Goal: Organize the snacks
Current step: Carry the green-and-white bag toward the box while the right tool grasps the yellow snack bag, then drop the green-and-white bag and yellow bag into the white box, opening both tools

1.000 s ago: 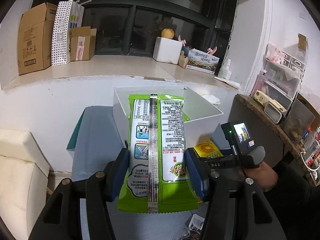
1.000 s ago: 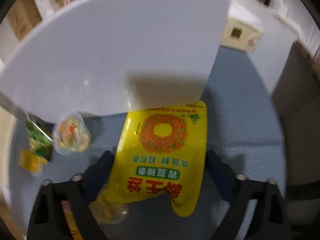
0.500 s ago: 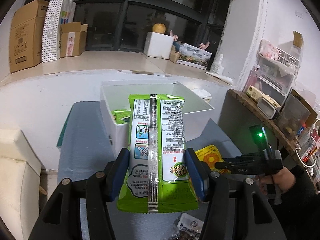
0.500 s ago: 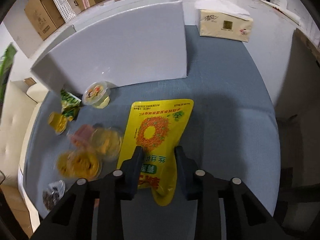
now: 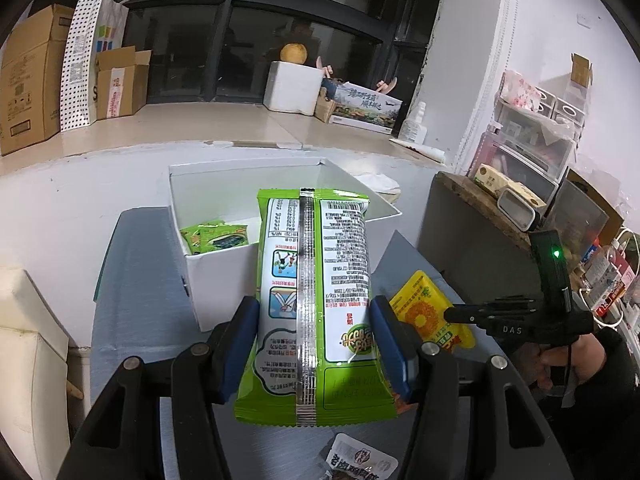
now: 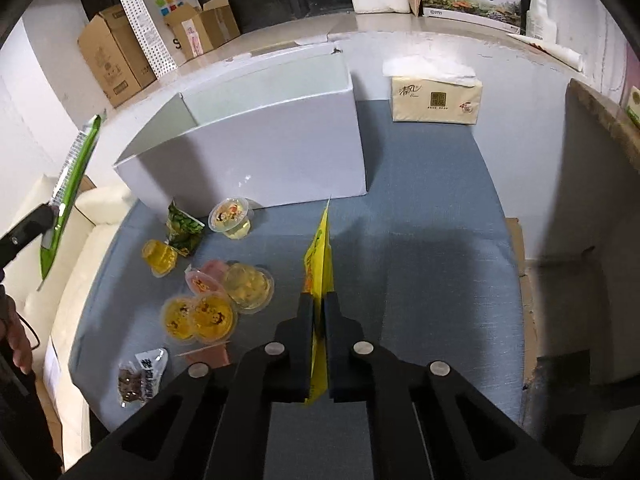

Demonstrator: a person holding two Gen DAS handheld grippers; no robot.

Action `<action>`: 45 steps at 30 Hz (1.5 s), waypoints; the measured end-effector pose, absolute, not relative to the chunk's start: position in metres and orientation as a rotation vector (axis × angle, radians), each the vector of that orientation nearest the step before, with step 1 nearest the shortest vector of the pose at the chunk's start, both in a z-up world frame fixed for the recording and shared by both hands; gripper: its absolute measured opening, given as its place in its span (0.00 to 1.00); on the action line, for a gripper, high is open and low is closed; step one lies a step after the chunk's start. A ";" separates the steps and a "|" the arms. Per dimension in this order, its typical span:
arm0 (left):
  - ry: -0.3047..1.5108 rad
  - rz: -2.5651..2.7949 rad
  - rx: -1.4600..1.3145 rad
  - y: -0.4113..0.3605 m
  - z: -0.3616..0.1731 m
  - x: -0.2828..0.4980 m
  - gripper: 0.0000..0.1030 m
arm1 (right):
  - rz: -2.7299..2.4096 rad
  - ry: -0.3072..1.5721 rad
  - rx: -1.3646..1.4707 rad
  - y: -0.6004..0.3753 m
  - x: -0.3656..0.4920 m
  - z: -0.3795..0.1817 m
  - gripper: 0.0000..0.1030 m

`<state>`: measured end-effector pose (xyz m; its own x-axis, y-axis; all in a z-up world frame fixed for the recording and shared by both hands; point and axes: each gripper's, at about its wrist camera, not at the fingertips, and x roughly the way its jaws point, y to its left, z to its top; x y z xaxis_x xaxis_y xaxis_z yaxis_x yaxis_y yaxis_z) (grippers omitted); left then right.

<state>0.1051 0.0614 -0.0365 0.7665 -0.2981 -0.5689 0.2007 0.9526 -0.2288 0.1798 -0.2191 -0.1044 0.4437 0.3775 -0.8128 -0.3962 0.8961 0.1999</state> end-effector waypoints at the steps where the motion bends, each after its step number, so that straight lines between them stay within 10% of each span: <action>1: 0.642 -0.276 -0.157 0.061 -0.036 0.105 0.60 | 0.482 0.999 -0.021 -0.219 0.178 -0.102 0.03; 23: 0.566 -0.133 -0.152 0.084 0.005 0.247 0.61 | 0.624 0.768 -0.053 -0.125 0.307 0.039 0.03; 27: 0.630 -0.062 -0.168 0.092 -0.011 0.275 0.81 | 0.624 0.820 -0.038 -0.106 0.337 0.024 0.06; 29: 0.650 -0.038 -0.166 0.096 -0.019 0.279 0.98 | 0.599 0.839 -0.038 -0.102 0.348 0.015 0.40; 30: 0.648 -0.042 -0.161 0.097 -0.021 0.278 0.98 | 0.574 0.846 -0.046 -0.102 0.351 0.012 0.86; 31: 0.651 -0.038 -0.155 0.097 -0.024 0.277 0.99 | 0.555 0.830 -0.040 -0.105 0.352 0.010 1.00; 45: 0.646 -0.095 -0.139 0.087 -0.021 0.205 1.00 | 0.648 0.765 0.018 -0.149 0.280 0.020 1.00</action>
<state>0.2051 0.0868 -0.0209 0.7945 -0.1308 -0.5930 0.0446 0.9864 -0.1579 0.2798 -0.1490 0.0204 0.5382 0.5516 -0.6373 -0.5387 0.8066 0.2432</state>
